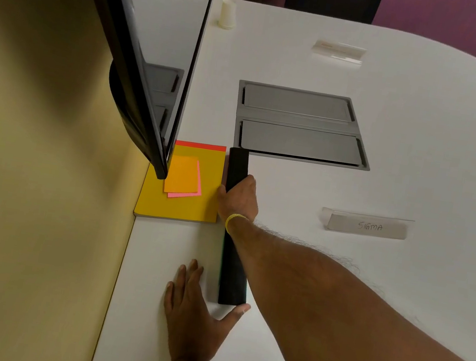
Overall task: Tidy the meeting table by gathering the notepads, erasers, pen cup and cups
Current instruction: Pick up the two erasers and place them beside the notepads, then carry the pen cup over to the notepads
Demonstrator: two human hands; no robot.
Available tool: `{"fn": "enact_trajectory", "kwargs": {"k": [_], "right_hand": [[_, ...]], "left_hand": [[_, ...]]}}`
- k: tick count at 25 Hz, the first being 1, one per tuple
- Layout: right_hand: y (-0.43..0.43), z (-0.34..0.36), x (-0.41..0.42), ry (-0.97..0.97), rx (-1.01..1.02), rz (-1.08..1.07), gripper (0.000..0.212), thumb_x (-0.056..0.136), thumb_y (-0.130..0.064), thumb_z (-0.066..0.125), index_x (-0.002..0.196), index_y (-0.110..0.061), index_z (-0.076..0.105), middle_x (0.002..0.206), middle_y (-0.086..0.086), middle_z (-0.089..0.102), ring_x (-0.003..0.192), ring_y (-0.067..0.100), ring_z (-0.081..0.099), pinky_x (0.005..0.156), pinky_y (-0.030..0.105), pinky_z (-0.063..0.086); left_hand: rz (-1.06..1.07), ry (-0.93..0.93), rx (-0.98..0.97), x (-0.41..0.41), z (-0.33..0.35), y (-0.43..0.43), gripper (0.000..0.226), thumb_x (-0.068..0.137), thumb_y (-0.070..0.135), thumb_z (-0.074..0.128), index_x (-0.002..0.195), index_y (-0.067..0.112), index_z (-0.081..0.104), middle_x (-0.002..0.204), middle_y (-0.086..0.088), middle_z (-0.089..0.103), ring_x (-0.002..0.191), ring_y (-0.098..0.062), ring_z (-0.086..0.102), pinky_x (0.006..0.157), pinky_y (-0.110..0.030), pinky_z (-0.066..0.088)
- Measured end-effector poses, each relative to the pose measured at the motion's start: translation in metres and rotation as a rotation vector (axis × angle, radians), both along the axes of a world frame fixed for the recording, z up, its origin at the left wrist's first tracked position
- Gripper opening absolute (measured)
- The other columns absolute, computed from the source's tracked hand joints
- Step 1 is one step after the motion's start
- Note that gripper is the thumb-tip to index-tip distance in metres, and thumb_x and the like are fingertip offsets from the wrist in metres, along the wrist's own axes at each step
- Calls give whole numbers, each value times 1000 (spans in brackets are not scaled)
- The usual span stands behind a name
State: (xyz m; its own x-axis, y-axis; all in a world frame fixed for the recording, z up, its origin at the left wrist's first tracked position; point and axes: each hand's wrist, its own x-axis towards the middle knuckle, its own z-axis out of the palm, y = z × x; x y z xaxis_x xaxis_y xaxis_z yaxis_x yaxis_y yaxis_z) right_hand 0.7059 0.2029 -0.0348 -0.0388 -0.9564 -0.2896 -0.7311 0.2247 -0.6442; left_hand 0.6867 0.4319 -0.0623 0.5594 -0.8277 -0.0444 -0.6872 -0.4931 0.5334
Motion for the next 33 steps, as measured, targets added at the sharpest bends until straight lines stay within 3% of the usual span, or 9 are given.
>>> {"fn": "enact_trajectory", "kwargs": {"k": [3,8,12,18,24,29,33], "right_hand": [[-2,-2,0,30,14,34,70,91,-37,67,144,-9,31,149,10,40,133,30,48,104,47,48],[2,9,-13,52,44,89,91,90,-48,64,154,-6,14,163,12,17,149,29,23,114,46,37],[12,36,-60,137,-69,209,87,94,-48,57,156,-9,11,165,8,12,151,26,19,117,42,30],[56,72,-173,336,-170,379,80,95,-52,51,156,-13,15,165,8,12,152,24,14,121,38,21],[112,115,-291,530,-213,482,89,92,-64,45,158,-18,6,166,11,2,153,28,5,123,46,10],[143,159,-412,663,-298,509,98,85,-79,38,158,-27,-3,166,10,-8,153,29,-2,122,52,-2],[168,190,-526,689,-335,452,104,80,-85,36,158,-30,-4,166,8,-11,153,28,-5,121,54,-4]], "left_hand": [[-1,9,18,2,1,0,115,52,86,57,138,10,49,146,-10,50,138,-33,43,112,-51,33],[-40,-17,68,6,9,1,121,54,99,36,140,14,47,149,-8,48,140,-30,40,113,-50,33],[-75,-33,62,10,25,3,115,60,97,42,144,17,38,155,-7,39,146,-27,29,116,-51,26],[-266,-174,72,-3,70,-21,119,65,97,27,150,14,31,161,-8,24,150,-28,20,118,-53,20],[-478,-301,32,-66,120,-32,120,66,99,18,154,18,24,164,-8,12,152,-26,9,121,-53,9],[-620,-428,70,-152,162,-28,122,61,101,7,157,25,2,164,-4,-12,151,-24,-14,120,-55,-5],[-660,-500,66,-249,198,-17,124,59,101,2,157,25,0,165,-5,-11,151,-24,-13,119,-57,-7]]}}
